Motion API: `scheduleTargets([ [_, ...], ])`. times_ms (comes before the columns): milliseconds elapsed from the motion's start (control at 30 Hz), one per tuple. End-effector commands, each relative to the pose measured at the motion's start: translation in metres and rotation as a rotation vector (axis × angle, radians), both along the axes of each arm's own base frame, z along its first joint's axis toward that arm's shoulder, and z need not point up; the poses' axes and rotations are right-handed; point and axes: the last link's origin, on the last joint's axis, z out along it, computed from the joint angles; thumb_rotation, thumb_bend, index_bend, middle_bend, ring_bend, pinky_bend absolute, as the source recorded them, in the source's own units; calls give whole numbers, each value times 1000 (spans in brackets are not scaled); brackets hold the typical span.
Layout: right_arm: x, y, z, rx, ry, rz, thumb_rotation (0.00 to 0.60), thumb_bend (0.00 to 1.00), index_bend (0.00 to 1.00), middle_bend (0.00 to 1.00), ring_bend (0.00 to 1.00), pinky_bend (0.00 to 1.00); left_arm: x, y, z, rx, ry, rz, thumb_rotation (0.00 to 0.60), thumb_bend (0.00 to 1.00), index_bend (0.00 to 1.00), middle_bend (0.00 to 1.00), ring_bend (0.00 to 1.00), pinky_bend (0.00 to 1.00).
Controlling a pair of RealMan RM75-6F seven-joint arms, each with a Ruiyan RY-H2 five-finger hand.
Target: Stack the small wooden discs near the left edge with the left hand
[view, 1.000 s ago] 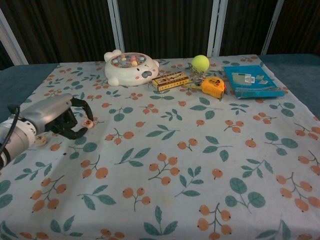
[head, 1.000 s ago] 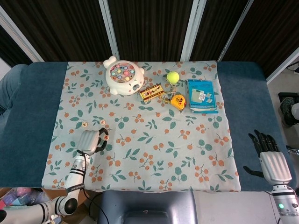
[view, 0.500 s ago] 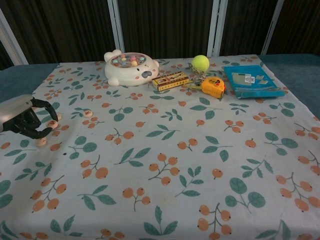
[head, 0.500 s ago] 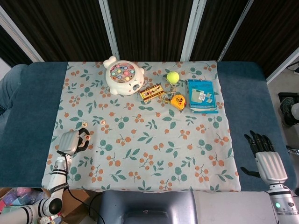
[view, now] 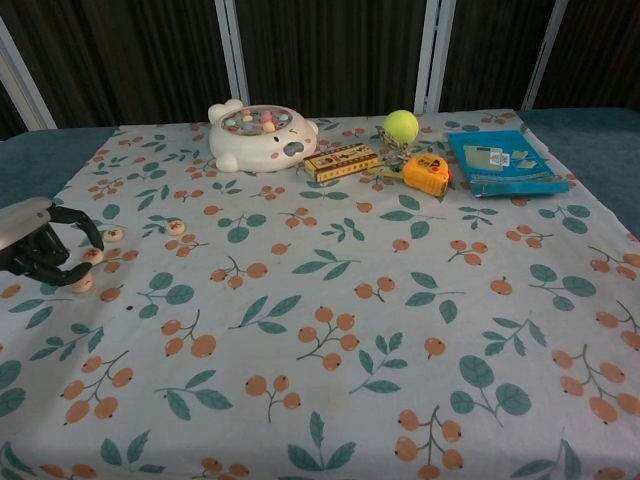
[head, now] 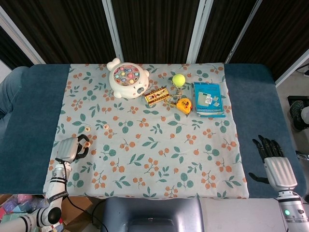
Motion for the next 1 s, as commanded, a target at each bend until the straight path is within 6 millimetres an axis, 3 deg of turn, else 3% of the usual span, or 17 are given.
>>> scheduleTargets([
  [33, 0, 0, 0, -1, 0, 1, 600, 149, 0, 0, 0, 0, -4, -1, 0, -4, 1, 10, 600, 433, 483, 1000, 1000, 1000],
  [1000, 1, -1, -3, 1, 8, -4, 600, 149, 0, 0, 0, 0, -20, -6, 1, -4, -10, 29, 600, 433, 481, 1000, 1000, 1000],
])
